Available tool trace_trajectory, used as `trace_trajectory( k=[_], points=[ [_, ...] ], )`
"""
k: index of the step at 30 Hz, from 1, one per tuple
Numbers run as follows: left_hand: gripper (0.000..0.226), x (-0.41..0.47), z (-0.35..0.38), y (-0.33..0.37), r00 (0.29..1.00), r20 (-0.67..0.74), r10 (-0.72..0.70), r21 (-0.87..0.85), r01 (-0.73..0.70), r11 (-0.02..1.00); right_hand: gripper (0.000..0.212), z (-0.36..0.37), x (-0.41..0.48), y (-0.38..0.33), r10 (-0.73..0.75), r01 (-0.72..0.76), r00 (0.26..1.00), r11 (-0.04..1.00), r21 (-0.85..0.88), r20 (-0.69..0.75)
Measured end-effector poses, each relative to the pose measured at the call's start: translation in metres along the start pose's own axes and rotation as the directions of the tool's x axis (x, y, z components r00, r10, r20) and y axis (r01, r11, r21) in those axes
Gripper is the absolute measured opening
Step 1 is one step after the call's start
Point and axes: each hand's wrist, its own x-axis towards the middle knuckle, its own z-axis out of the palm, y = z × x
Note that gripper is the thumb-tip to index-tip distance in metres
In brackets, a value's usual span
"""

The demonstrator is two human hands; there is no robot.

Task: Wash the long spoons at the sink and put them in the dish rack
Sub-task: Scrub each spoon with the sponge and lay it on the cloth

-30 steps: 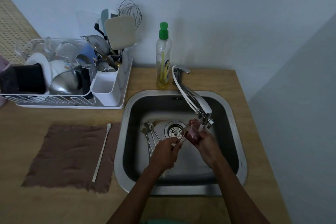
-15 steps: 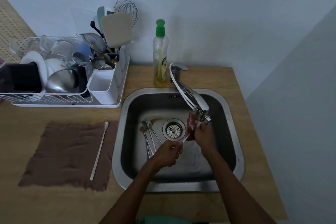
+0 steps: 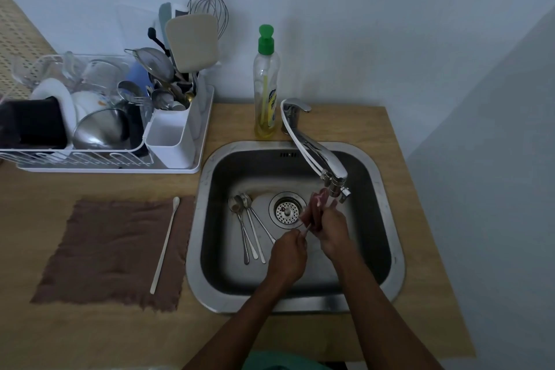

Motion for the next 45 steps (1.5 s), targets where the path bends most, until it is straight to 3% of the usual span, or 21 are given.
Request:
trace_trajectory(
  k=[6, 10, 13, 19, 24, 28, 30, 32, 34, 38, 42, 45],
  points=[
    [0.035, -0.006, -0.002, -0.006, 1.0, 0.002, 0.004, -0.021, -0.004, 1.0, 0.033, -0.007, -0.004, -0.003, 0.043, -0.053, 0.995, 0.993, 0.105, 0.093],
    [0.038, 0.0, -0.009, -0.01, 0.999, 0.027, -0.022, -0.026, 0.023, 0.999, 0.031, -0.012, -0.001, -0.006, 0.058, -0.06, 0.989, 0.998, 0.013, 0.139],
    [0.039, 0.002, -0.013, -0.006, 1.0, 0.022, -0.019, -0.041, 0.02, 0.999, 0.017, -0.01, -0.004, -0.011, 0.062, -0.059, 0.983, 0.998, -0.022, 0.173],
    [0.038, 0.0, -0.012, -0.001, 1.0, 0.0, 0.016, -0.043, -0.016, 0.999, 0.04, -0.001, -0.001, -0.007, -0.06, 0.063, 0.998, 0.991, -0.114, 0.027],
    [0.034, 0.0, -0.01, 0.003, 0.999, -0.02, 0.033, -0.014, -0.034, 0.999, 0.026, 0.002, -0.001, -0.001, -0.101, 0.09, 0.992, 0.986, -0.142, -0.078],
    [0.036, 0.005, -0.02, -0.009, 0.995, 0.081, 0.049, 0.055, -0.054, 0.997, 0.03, -0.016, -0.003, -0.005, 0.059, -0.05, 0.995, 0.993, -0.107, 0.077],
    [0.039, 0.011, -0.027, -0.015, 0.99, 0.122, 0.067, 0.074, -0.077, 0.994, 0.028, -0.027, -0.001, -0.01, 0.065, -0.04, 0.991, 0.98, -0.197, 0.121],
    [0.04, 0.019, -0.036, -0.017, 0.986, 0.135, 0.097, 0.092, -0.11, 0.99, 0.014, -0.029, -0.004, -0.019, 0.019, 0.017, 0.991, 0.962, -0.271, 0.129],
    [0.041, 0.031, -0.048, -0.018, 0.978, 0.152, 0.142, 0.134, -0.163, 0.977, 0.016, -0.028, -0.005, -0.031, -0.1, 0.154, 0.984, 0.896, -0.417, 0.148],
    [0.038, 0.048, -0.069, -0.014, 0.952, 0.23, 0.201, 0.184, -0.246, 0.952, 0.02, -0.034, -0.001, -0.047, -0.248, 0.405, 0.914, 0.603, -0.687, 0.322],
    [0.037, 0.05, -0.072, -0.007, 0.938, 0.267, 0.222, 0.171, -0.273, 0.947, 0.015, -0.032, -0.007, -0.044, -0.354, 0.431, 0.889, 0.429, -0.794, 0.291],
    [0.037, 0.048, -0.068, -0.008, 0.944, 0.245, 0.222, 0.165, -0.267, 0.95, 0.018, -0.032, -0.009, -0.039, -0.416, 0.452, 0.864, 0.39, -0.802, 0.284]
  ],
)
